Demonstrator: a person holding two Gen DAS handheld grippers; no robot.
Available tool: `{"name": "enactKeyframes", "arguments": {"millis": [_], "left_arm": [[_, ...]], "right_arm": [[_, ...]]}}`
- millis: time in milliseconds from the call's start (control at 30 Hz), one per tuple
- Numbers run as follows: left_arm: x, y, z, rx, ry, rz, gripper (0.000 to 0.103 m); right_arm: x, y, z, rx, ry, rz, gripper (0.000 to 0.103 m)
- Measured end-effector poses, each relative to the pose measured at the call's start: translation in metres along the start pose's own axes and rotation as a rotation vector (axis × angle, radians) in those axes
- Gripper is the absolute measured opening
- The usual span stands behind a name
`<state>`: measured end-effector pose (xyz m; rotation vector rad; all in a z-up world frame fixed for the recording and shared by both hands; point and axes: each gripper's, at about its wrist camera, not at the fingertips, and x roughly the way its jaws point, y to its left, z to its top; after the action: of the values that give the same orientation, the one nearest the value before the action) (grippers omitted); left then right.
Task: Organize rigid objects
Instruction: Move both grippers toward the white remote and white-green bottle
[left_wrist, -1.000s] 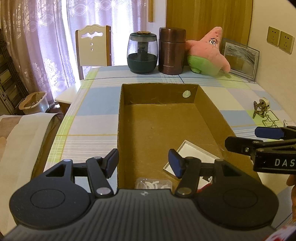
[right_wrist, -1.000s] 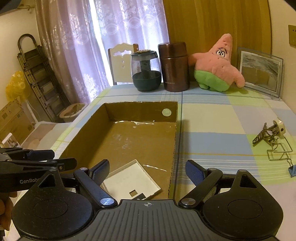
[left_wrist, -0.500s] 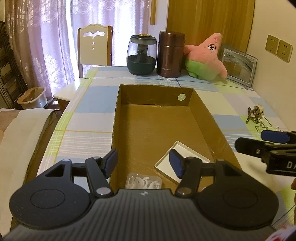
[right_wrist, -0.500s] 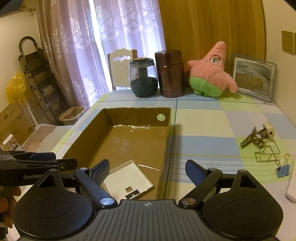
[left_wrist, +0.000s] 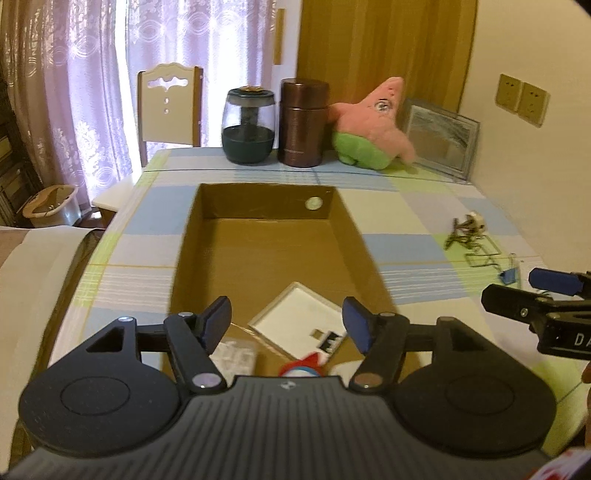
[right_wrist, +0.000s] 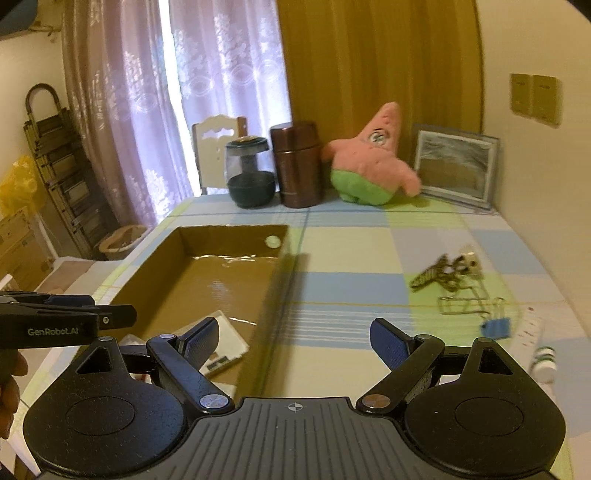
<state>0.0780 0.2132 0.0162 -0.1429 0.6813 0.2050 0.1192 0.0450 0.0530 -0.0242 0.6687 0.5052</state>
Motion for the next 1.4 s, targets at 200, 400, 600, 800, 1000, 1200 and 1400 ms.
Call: {"name": "enactKeyframes", "arguments": {"millis": [200, 400, 600, 800, 1000, 1200, 1400], "left_arm": [[-0.010, -0.032, -0.003, 0.019, -0.011, -0.040, 0.068], [-0.016, -0.064, -0.007, 0.036, -0.014, -0.089, 0.072], [-0.010, -0.095, -0.008, 0.047, -0.010, -0.133, 0.073], [-0.002, -0.125, -0.010, 0.063, 0.001, -0.182, 0.075], [0.008, -0.153, -0.009, 0.085, 0.010, -0.225, 0.075], [0.021, -0.179, -0.008, 0.139, 0.024, -0.270, 0.075], [0.040, -0.206, -0.010, 0.215, 0.042, -0.318, 0.075]], "right_arm": [[-0.027, -0.028, -0.013, 0.028, -0.013, -0.052, 0.086], [-0.053, -0.063, -0.028, 0.082, -0.024, -0.136, 0.086], [-0.074, -0.101, -0.044, 0.140, -0.024, -0.214, 0.086], [-0.092, -0.133, -0.056, 0.177, -0.023, -0.275, 0.086], [-0.101, -0.158, -0.058, 0.191, -0.025, -0.317, 0.086], [-0.098, -0.180, -0.061, 0.157, 0.018, -0.327, 0.086], [-0.087, -0.203, -0.057, 0.087, 0.069, -0.312, 0.086]]}}
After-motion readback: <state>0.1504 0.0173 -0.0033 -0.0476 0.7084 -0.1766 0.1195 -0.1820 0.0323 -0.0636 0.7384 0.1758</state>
